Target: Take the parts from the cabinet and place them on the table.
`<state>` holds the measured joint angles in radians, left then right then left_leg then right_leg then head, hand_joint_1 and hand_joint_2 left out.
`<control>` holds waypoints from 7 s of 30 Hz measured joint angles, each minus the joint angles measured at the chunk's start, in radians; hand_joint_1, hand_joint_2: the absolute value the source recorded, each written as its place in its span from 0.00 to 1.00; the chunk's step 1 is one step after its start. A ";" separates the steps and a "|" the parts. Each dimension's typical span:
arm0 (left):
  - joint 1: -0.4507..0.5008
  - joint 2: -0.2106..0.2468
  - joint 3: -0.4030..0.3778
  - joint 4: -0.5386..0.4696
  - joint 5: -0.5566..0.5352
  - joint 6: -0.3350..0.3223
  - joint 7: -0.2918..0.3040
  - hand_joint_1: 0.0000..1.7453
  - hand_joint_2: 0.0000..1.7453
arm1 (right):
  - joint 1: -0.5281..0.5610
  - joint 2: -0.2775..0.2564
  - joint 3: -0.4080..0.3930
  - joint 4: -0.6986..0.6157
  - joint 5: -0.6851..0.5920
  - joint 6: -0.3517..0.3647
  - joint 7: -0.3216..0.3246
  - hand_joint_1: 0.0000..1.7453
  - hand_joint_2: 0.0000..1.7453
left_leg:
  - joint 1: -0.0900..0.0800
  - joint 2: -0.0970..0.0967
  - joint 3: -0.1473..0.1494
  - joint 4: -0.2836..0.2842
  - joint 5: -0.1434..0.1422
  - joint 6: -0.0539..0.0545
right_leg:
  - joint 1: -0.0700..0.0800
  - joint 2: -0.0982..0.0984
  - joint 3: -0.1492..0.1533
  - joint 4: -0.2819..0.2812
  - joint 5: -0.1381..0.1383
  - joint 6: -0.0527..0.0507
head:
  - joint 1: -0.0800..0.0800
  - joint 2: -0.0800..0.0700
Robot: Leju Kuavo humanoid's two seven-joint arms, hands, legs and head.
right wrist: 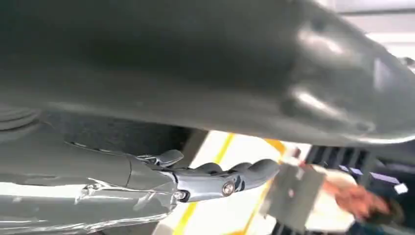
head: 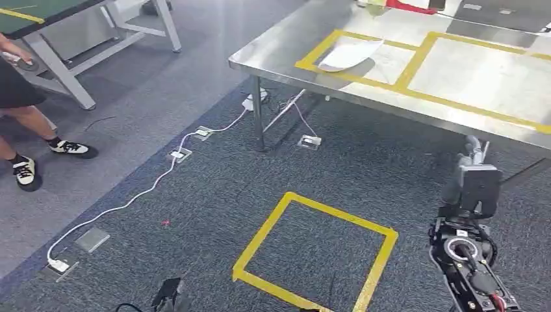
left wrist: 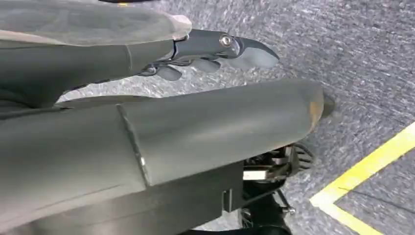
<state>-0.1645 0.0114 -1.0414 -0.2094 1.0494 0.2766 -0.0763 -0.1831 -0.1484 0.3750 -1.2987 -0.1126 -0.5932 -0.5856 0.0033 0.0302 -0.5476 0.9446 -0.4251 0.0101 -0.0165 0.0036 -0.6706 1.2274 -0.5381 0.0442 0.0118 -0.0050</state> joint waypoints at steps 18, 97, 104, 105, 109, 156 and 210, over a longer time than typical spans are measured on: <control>-0.011 0.006 0.000 0.000 -0.006 -0.003 0.001 0.00 0.00 | 0.061 0.036 -0.029 -0.260 -0.006 0.022 -0.003 0.00 0.00 | 0.014 -0.104 0.007 0.033 -0.012 -0.046 | 0.005 0.101 0.114 -0.273 0.127 -0.048 | -0.021 0.000; -0.005 -0.001 -0.002 0.000 -0.010 -0.013 0.007 0.00 0.00 | 0.076 0.046 -0.094 -0.323 0.013 0.027 0.023 0.00 0.00 | 0.003 0.076 0.057 -0.018 -0.037 -0.028 | 0.002 -0.085 0.111 -0.268 0.122 -0.009 | -0.015 0.000; -0.009 -0.002 -0.002 0.000 -0.011 -0.013 0.007 0.00 0.00 | 0.077 0.046 -0.103 -0.332 0.015 0.026 0.023 0.00 0.00 | 0.012 -0.016 -0.031 0.202 -0.170 -0.051 | -0.001 0.005 0.103 -0.272 0.128 -0.051 | -0.032 0.000; -0.006 -0.002 -0.002 0.000 -0.011 -0.013 0.007 0.00 0.00 | 0.079 0.046 -0.103 -0.332 0.015 0.026 0.023 0.00 0.00 | 0.012 -0.023 -0.078 0.292 -0.202 -0.051 | 0.001 0.020 0.101 -0.272 0.128 -0.052 | -0.035 0.000; -0.003 -0.001 -0.002 0.000 -0.011 -0.013 0.007 0.00 0.00 | 0.079 0.046 -0.103 -0.332 0.015 0.026 0.023 0.00 0.00 | 0.011 -0.034 -0.052 0.179 -0.085 -0.037 | 0.004 0.088 0.104 -0.270 0.130 -0.053 | -0.037 0.000; -0.013 0.006 -0.002 0.000 -0.013 -0.015 -0.008 0.00 0.00 | 0.060 0.045 -0.155 -0.339 0.010 -0.004 0.038 0.00 0.00 | 0.003 0.062 0.052 -0.019 -0.038 -0.009 | -0.001 -0.054 0.082 -0.217 0.130 -0.009 | -0.021 0.000; -0.012 -0.002 -0.002 0.000 -0.013 -0.015 -0.005 0.00 0.00 | 0.070 0.045 -0.162 -0.352 0.011 -0.005 0.044 0.00 0.00 | -0.001 -0.044 0.022 -0.035 -0.004 0.013 | 0.007 0.043 0.033 -0.158 0.052 -0.020 | -0.035 0.000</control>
<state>-0.1769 0.0099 -1.0437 -0.2094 1.0365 0.2613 -0.0813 -0.1126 -0.1038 0.2125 -1.6506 -0.1019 -0.5978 -0.5413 0.0027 -0.0140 -0.5252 0.9100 -0.4289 0.0231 -0.0095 0.0467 -0.6381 1.0693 -0.4862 0.0246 -0.0229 -0.0050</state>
